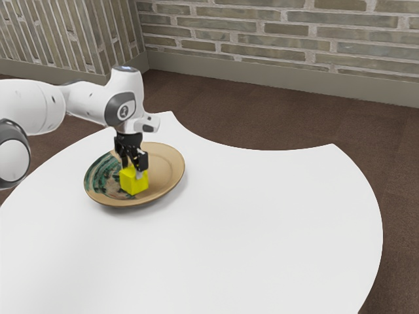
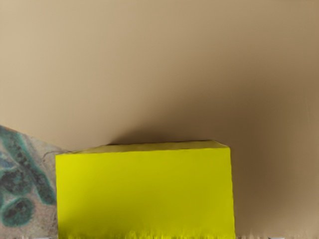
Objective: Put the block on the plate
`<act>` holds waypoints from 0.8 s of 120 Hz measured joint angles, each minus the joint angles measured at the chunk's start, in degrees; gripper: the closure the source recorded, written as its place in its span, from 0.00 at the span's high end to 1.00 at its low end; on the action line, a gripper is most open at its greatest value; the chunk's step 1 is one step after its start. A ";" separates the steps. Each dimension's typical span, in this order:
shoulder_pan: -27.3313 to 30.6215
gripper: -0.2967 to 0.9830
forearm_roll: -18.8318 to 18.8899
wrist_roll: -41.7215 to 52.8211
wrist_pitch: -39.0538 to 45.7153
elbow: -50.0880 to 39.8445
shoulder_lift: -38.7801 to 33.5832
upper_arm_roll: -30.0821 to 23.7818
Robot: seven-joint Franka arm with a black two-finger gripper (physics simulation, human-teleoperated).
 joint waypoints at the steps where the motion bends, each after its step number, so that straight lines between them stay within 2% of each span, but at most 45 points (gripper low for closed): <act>1: 0.00 0.68 0.00 0.07 -0.05 0.00 -0.05 0.00; 45: 0.22 0.75 0.17 2.37 -1.88 -0.43 -3.04 -0.79; 77: -1.28 0.76 -1.04 2.72 -5.75 -1.26 -11.19 -1.28; 89: -2.30 0.77 -1.88 1.19 -7.33 -1.76 -14.18 0.09; 96: -4.17 0.77 -3.26 -0.10 -8.32 -1.82 -15.54 3.32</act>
